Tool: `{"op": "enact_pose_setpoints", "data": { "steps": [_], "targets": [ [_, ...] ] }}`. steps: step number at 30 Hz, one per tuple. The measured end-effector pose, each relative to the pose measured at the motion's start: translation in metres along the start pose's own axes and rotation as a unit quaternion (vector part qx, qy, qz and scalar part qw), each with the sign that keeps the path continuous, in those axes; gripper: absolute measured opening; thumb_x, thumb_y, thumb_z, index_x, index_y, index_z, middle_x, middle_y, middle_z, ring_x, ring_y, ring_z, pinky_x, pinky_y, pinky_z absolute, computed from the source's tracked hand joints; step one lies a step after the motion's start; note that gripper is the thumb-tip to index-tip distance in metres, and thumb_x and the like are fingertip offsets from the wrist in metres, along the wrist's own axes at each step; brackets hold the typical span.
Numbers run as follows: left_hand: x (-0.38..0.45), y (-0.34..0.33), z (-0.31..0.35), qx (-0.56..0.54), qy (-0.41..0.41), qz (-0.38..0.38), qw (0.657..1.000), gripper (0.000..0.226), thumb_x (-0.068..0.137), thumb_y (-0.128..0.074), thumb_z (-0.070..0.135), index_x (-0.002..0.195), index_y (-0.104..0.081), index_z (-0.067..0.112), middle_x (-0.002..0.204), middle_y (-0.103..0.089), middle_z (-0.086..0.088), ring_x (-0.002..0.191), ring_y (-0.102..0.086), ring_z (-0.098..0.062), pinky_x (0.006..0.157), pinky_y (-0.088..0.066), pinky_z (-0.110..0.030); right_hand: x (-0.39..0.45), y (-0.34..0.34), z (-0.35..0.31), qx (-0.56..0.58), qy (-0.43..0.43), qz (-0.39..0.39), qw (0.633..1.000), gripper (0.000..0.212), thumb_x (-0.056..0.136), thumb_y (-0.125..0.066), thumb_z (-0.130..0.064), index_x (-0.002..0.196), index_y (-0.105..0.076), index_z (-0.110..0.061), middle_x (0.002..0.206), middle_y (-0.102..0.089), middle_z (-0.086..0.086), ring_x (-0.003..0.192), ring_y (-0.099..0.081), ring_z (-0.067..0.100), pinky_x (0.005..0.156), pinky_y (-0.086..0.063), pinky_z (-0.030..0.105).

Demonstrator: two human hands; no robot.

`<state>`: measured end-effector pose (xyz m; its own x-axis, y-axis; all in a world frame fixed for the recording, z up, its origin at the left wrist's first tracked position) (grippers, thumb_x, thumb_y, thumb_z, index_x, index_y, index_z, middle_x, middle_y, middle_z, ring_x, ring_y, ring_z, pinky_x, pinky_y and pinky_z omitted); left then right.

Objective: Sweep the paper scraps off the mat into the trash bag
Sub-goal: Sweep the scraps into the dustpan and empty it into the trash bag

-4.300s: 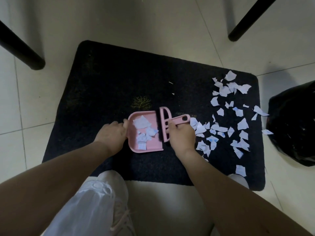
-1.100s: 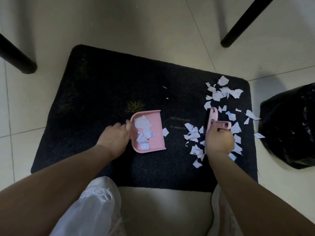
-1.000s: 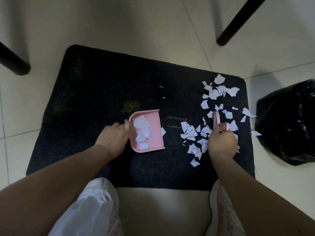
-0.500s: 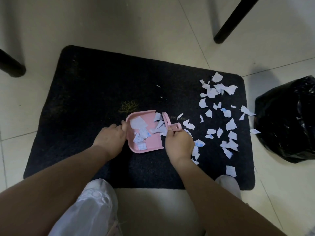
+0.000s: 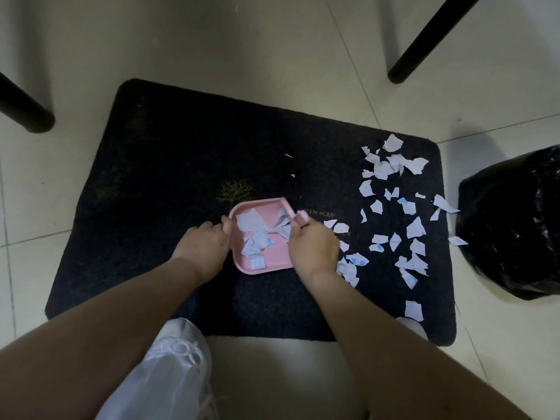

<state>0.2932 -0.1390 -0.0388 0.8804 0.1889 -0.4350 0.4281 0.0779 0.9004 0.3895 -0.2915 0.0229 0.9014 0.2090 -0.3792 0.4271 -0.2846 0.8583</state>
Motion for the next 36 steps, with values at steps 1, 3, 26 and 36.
{"op": "enact_pose_setpoints", "data": {
  "steps": [1,3,26,36],
  "targets": [
    [0.0,0.0,0.0,-0.002,0.001,-0.001,1.0,0.061,0.093,-0.039,0.017,0.147,-0.014,-0.001,0.129,-0.054,-0.008,0.112,-0.052,-0.025,0.083,-0.044,-0.035,-0.007,-0.004,-0.006,0.007,0.01,-0.004,1.0,0.029,0.098,-0.045,-0.031,0.105,-0.067,-0.015,0.078,-0.053,-0.003,0.071,-0.05,0.018,0.064,-0.034,0.025],
    [0.0,0.001,0.0,-0.005,0.0,-0.001,1.0,0.061,0.094,-0.039,0.017,0.147,-0.014,-0.001,0.129,-0.054,-0.009,0.114,-0.051,-0.025,0.083,-0.044,-0.035,-0.018,-0.008,-0.012,0.023,0.025,-0.009,0.999,0.029,0.098,-0.045,-0.031,0.099,-0.066,-0.012,0.077,-0.05,-0.004,0.073,-0.048,0.018,0.068,-0.032,0.026],
    [0.066,0.035,-0.051,-0.08,0.082,0.019,0.993,0.05,0.092,-0.047,0.016,0.136,-0.029,0.0,0.115,-0.058,-0.013,0.101,-0.054,-0.028,0.066,-0.037,-0.034,0.133,0.055,-0.032,0.009,0.032,0.094,0.995,0.042,0.099,-0.04,-0.042,0.088,-0.065,-0.01,0.088,-0.067,0.011,0.083,-0.062,0.029,0.066,-0.035,0.028],
    [0.073,0.032,-0.057,-0.029,0.053,0.022,0.998,0.062,0.096,-0.045,0.023,0.146,-0.016,-0.002,0.122,-0.055,-0.014,0.106,-0.054,-0.028,0.067,-0.038,-0.035,0.118,0.02,-0.062,-0.127,0.17,-0.048,0.976,0.038,0.102,-0.031,-0.038,0.113,-0.065,-0.025,0.083,-0.059,0.001,0.082,-0.063,0.024,0.06,-0.038,0.03]
  ]
}}
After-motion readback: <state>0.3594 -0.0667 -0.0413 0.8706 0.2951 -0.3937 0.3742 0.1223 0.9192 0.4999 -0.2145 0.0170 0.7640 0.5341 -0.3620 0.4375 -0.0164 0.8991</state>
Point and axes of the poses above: each hand's wrist, its own x-axis towards the middle knuckle, its own y-axis out of the back of the hand, z = x × y, the point moved 6 cm from there along x, towards the middle knuckle
